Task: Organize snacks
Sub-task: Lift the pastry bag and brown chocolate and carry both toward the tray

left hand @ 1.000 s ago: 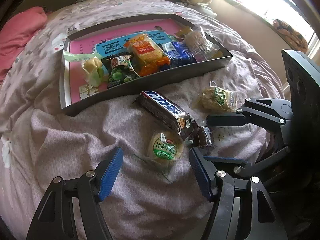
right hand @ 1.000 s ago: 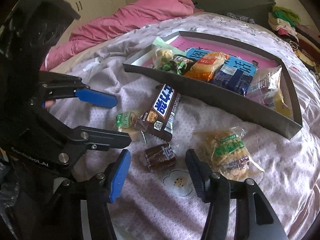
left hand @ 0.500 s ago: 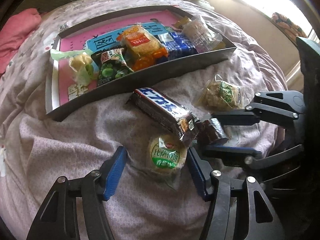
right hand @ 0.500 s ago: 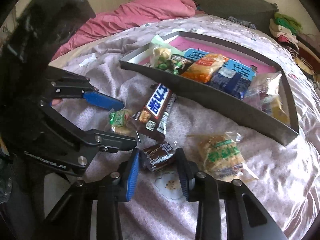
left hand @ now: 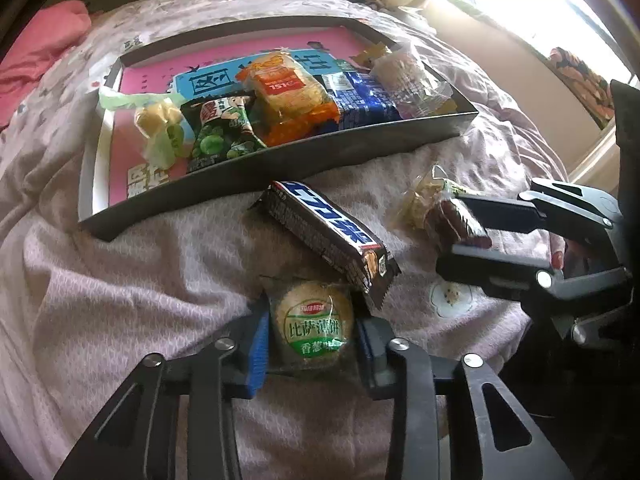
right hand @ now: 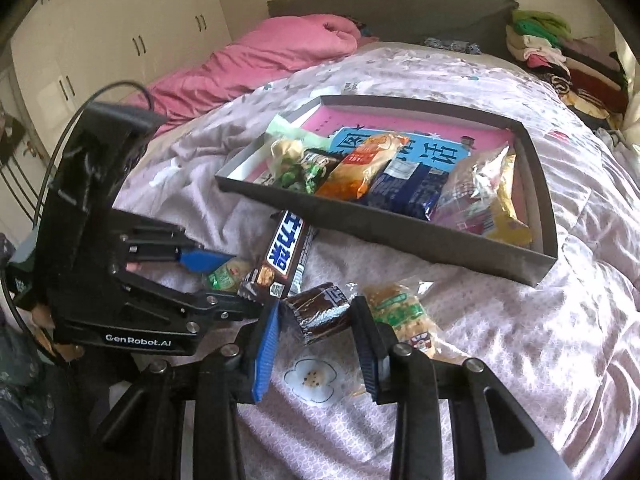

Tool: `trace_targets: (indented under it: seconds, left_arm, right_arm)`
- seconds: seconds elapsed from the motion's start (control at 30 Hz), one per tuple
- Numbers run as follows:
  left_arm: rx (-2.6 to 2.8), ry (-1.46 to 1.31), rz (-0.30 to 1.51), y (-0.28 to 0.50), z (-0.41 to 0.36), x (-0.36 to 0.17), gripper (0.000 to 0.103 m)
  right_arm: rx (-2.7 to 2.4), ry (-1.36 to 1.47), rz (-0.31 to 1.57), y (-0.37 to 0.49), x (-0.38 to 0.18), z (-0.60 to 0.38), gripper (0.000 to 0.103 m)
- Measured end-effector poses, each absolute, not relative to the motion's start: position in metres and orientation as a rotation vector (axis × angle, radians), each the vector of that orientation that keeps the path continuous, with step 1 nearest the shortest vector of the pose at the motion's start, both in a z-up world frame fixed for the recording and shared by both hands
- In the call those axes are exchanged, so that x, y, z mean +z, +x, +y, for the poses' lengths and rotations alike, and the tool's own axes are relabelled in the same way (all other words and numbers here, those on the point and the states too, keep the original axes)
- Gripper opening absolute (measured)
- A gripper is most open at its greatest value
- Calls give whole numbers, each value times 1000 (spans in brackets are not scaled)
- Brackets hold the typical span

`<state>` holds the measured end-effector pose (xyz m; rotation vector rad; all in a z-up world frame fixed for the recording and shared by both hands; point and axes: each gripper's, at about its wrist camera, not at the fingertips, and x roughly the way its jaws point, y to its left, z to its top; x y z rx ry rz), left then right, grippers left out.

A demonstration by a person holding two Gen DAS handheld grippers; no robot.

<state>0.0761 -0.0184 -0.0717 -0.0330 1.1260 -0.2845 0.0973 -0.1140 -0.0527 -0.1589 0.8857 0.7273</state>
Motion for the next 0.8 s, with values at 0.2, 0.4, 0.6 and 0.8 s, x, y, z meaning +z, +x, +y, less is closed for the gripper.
trace_targets:
  seconds: [0.2, 0.4, 0.6, 0.8]
  left_arm:
    - [-265, -66, 1137, 73, -11, -67, 35]
    - [-229, -133, 1116, 66, 8, -53, 35]
    - [-219, -148, 1061, 61, 15, -34, 35]
    - [-215, -144, 1029, 59, 13, -19, 35]
  right_arm:
    - [724, -127, 872, 98, -48, -119, 36]
    - [724, -63, 854, 101, -41, -128, 36]
    - [725, -45, 835, 100, -37, -129, 36]
    - [715, -26, 816, 100, -32, -132, 36]
